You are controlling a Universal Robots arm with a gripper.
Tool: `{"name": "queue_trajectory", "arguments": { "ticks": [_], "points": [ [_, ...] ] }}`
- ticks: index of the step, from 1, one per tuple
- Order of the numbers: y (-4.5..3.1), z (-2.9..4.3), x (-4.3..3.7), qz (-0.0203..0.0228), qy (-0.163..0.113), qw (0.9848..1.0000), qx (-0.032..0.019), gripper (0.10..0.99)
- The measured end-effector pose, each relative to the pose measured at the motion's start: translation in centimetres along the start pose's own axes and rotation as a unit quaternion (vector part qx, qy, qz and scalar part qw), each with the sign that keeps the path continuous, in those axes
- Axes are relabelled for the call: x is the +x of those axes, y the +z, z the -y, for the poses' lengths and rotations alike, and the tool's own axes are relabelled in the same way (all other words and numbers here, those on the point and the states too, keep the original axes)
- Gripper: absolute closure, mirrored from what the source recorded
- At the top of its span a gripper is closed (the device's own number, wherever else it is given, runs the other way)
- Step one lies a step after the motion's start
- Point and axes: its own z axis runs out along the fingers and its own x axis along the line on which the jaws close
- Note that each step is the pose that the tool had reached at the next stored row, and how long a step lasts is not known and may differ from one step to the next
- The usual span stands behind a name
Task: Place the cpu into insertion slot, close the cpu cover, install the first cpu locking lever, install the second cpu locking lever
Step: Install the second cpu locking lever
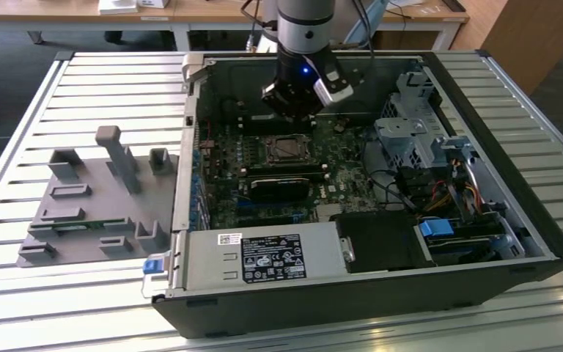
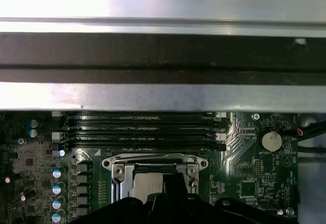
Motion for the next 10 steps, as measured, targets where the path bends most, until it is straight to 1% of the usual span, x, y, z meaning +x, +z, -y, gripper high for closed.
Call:
{"name": "queue_trajectory", "arguments": {
  "ticks": [5, 10],
  "points": [
    [-0.01, 0.31, 0.0, 0.0, 0.0, 1.0, 0.0002, 0.98],
    [-0.03, 0.94, -0.02, 0.0, 0.0, 1.0, 0.0002, 0.98]
  ]
}}
